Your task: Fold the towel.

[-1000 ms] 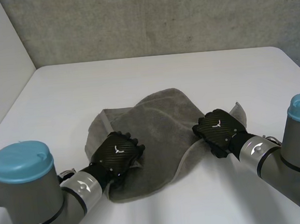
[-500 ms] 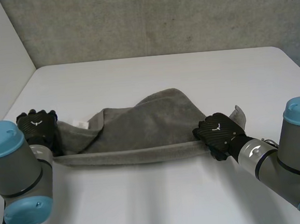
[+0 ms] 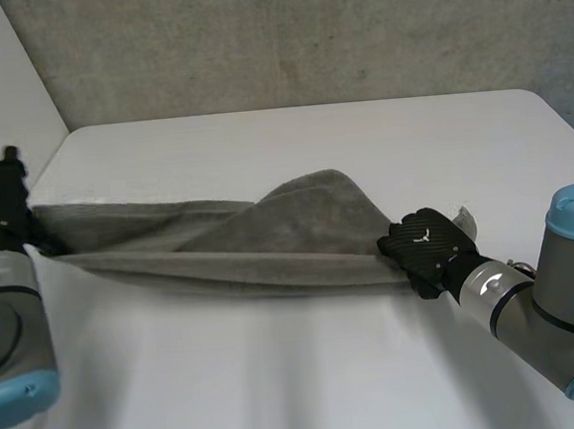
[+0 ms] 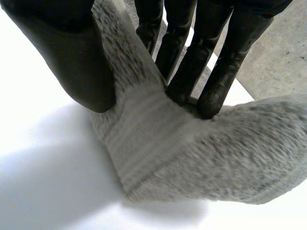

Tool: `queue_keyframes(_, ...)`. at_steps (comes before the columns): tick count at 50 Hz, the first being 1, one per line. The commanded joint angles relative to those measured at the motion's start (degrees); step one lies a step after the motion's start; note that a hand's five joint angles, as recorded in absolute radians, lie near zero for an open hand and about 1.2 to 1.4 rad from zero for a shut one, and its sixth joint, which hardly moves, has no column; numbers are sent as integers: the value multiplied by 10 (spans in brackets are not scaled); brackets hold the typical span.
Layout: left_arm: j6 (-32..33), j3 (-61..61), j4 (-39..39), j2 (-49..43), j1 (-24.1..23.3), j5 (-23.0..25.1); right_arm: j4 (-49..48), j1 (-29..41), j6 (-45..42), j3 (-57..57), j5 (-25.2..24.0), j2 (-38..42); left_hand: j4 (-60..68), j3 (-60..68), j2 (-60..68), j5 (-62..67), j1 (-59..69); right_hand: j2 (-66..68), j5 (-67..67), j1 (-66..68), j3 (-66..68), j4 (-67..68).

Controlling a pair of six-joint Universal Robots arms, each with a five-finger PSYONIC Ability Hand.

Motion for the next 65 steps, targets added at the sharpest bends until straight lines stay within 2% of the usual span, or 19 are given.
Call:
queue_keyframes(1, -3, 4, -1, -9, 39, 7, -1, 0, 0, 0, 0, 0, -46, -39, -43, -114, -48, -6, 1, -1, -7, -11)
queue_keyframes(7, -16, -8, -1, -15, 17, 54, -1, 0, 0, 2, 0, 0, -44, -37, -41, -113, -46, -6, 1, -1, -7, -11)
queue_keyframes(10, -28, -22, -1, -3, -13, 108, -1, 0, 0, 2, 0, 0, -44, -37, -41, -113, -46, -6, 1, -1, -7, -11)
queue_keyframes(13, -31, -29, -1, 5, -19, 126, -1, 1, 0, 2, 0, 0, -46, -39, -43, -114, -48, -6, 1, -1, -7, -11)
queue_keyframes(15, -32, -36, -2, 20, -27, 172, -1, 1, 0, 2, 0, 0, -41, -34, -38, -109, -43, -6, 1, -1, -7, -11)
queue_keyframes(26, -30, -52, -3, 30, -25, 246, -2, 0, 1, 2, 5, 0, -46, -39, -43, -114, -48, -3, 5, 2, -4, -7)
queue_keyframes(29, -27, -60, -7, 35, -27, 281, -3, 0, 3, 2, 11, 0, -41, -34, -38, -109, -43, -3, 5, 2, -4, -7)
queue_keyframes(30, -25, -64, -15, 38, -27, 310, -3, 0, 10, 0, 20, 0, -34, -27, -31, -103, -36, -3, 5, 2, -4, -7)
queue_keyframes(31, -25, -64, -16, 38, -27, 310, -3, 0, 10, 0, 20, 0, -34, -27, -31, -103, -36, -3, 5, 2, -4, -7)
queue_keyframes(32, -24, -66, -37, 40, -27, 346, -3, 0, 24, -3, 31, 0, -31, -24, -27, -99, -33, -3, 5, 2, -4, -7)
queue_keyframes(33, -24, -66, -37, 40, -27, 346, -2, 1, 39, -5, 43, 0, -31, -24, -27, -99, -33, -3, 5, 2, -4, -7)
queue_keyframes(35, -22, -61, -93, 42, -26, 396, -2, 0, 48, -8, 53, 0, -29, -22, -26, -97, -31, -3, 5, 2, -4, -7)
queue_keyframes(36, -22, -61, -94, 42, -26, 396, -2, 0, 48, -8, 53, 0, -29, -22, -26, -97, -31, -3, 5, 2, -4, -7)
queue_keyframes(38, -16, -46, -159, 35, -25, 424, -2, -3, 57, -10, 62, -1, -26, -19, -22, -94, -28, -4, 3, 0, -6, -9)
queue_keyframes(44, 4, -16, -246, 22, -24, 427, -2, -4, 60, -10, 63, -1, -7, 0, -4, -76, -9, -4, 3, 0, -6, -9)
queue_keyframes(46, 22, 0, -284, 4, -15, 425, -2, -3, 61, -11, 64, 0, 62, 69, 65, -7, 59, -4, 3, 0, -6, -9)
queue_keyframes(55, 56, 15, -330, -11, -9, 421, -2, -3, 60, -12, 64, 2, 72, 79, 75, 3, 70, -4, 3, 0, -6, -9)
queue_keyframes(60, 66, 24, -333, -28, -9, 387, -2, -3, 60, -12, 64, 2, 70, 77, 73, 2, 68, -6, 1, -1, -7, -11)
queue_keyframes(65, 89, 39, -334, -55, -8, 311, -2, -3, 61, -12, 64, 2, 75, 82, 79, 7, 73, -6, 1, -1, -7, -11)
